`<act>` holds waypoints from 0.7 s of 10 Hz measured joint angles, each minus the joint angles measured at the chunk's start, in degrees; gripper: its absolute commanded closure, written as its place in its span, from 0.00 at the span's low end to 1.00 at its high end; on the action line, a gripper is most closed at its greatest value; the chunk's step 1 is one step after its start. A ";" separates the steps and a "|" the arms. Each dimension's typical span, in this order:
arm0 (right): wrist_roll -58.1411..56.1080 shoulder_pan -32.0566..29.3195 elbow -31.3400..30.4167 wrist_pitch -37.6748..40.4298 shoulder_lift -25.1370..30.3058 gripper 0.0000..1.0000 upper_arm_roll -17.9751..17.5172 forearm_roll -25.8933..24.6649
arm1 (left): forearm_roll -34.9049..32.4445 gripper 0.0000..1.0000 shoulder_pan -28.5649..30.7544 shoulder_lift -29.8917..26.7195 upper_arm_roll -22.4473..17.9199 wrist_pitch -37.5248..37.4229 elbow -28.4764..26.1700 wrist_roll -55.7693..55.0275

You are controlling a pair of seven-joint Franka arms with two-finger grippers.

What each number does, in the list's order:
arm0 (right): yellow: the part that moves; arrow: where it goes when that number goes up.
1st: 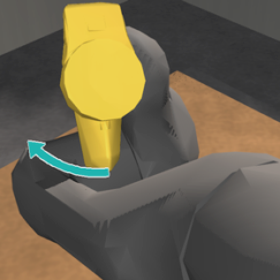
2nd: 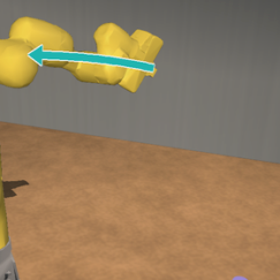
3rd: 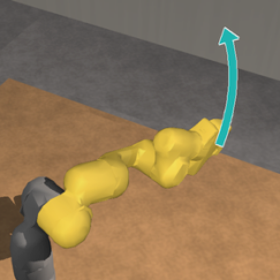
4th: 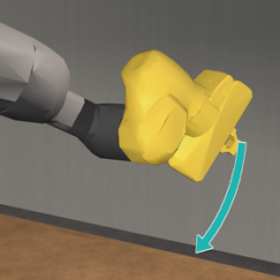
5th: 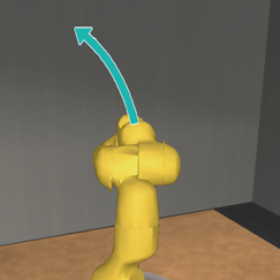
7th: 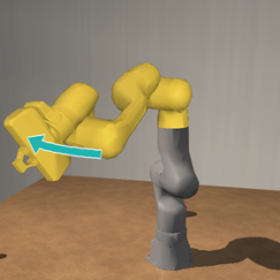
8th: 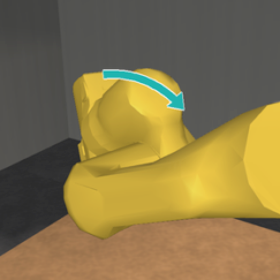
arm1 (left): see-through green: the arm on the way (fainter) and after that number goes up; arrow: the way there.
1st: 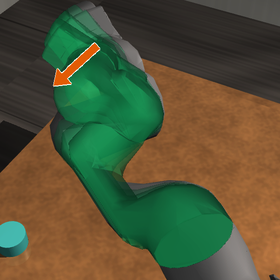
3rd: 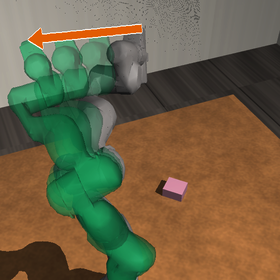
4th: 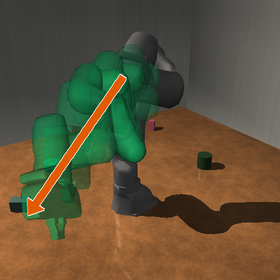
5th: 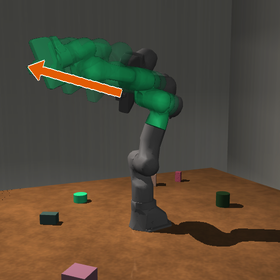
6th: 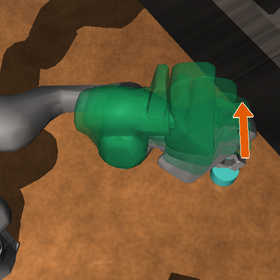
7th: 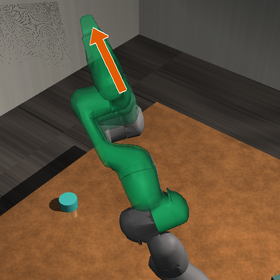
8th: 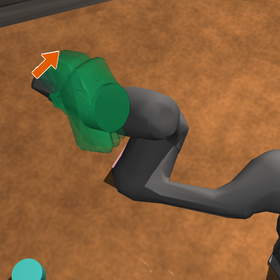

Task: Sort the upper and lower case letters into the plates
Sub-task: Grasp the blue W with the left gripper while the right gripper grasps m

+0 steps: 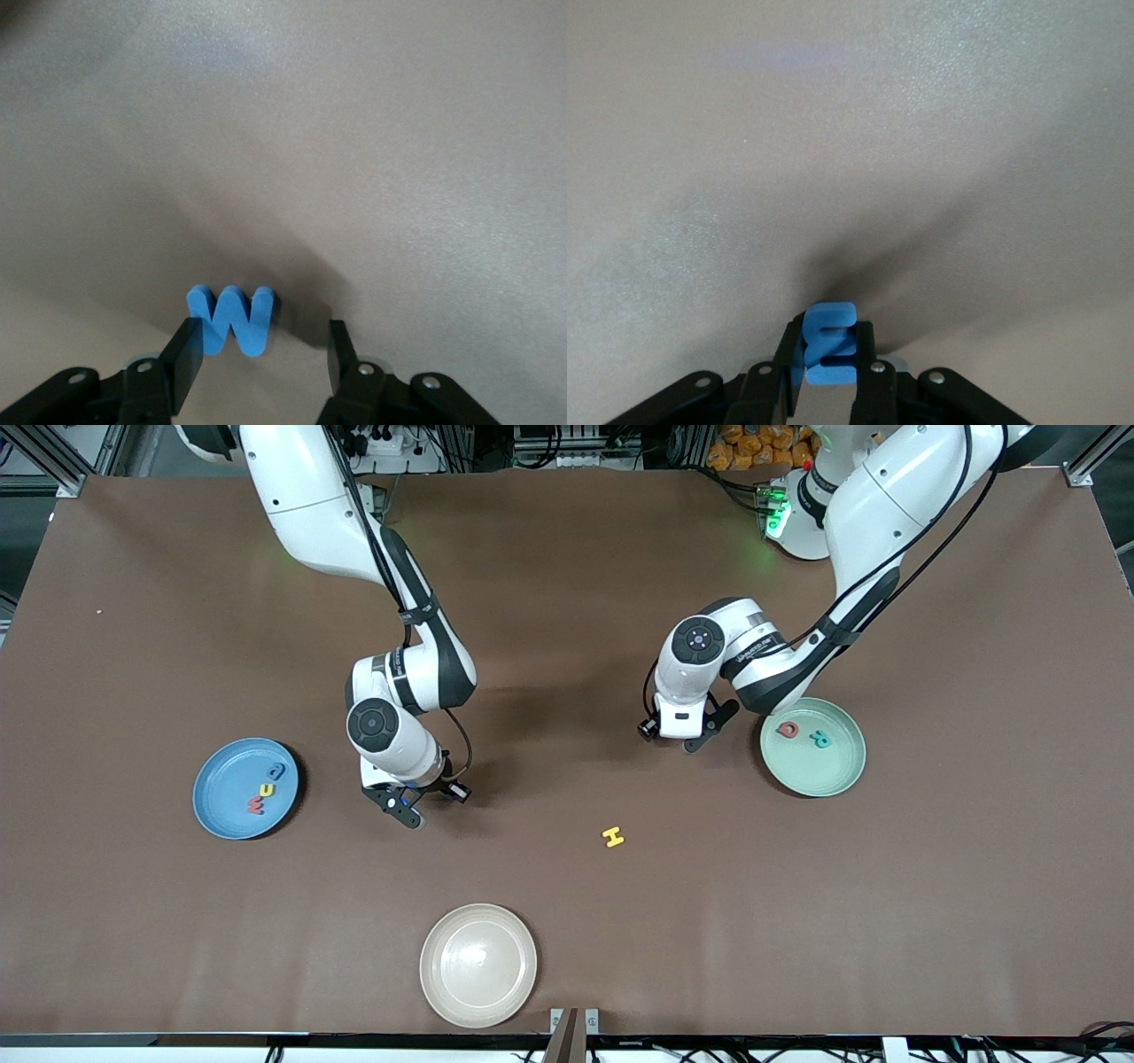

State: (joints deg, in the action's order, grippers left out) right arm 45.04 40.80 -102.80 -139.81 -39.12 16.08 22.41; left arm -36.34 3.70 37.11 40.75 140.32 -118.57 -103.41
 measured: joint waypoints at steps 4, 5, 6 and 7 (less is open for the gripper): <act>-11.23 -0.23 0.23 7.39 1.61 1.00 6.62 -0.01 | -2.38 0.35 1.71 0.08 -0.05 0.02 -0.61 -0.26; -14.39 -0.33 0.27 10.45 3.18 1.00 8.91 -0.01 | -2.40 0.35 1.71 0.09 -0.04 0.08 -0.62 -0.26; -17.43 -0.40 0.26 12.86 4.55 1.00 11.01 -0.01 | -2.41 0.35 1.72 0.09 -0.04 0.15 -0.56 -0.26; -20.10 -0.48 0.20 14.06 5.27 1.00 12.79 -0.01 | -2.41 0.35 1.73 0.08 -0.03 0.17 -0.41 -0.26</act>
State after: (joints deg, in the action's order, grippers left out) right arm 24.94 40.32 -102.60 -125.74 -33.85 28.87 22.40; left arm -38.75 5.43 37.19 40.72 140.50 -118.98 -103.67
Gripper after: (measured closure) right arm 0.727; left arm 0.352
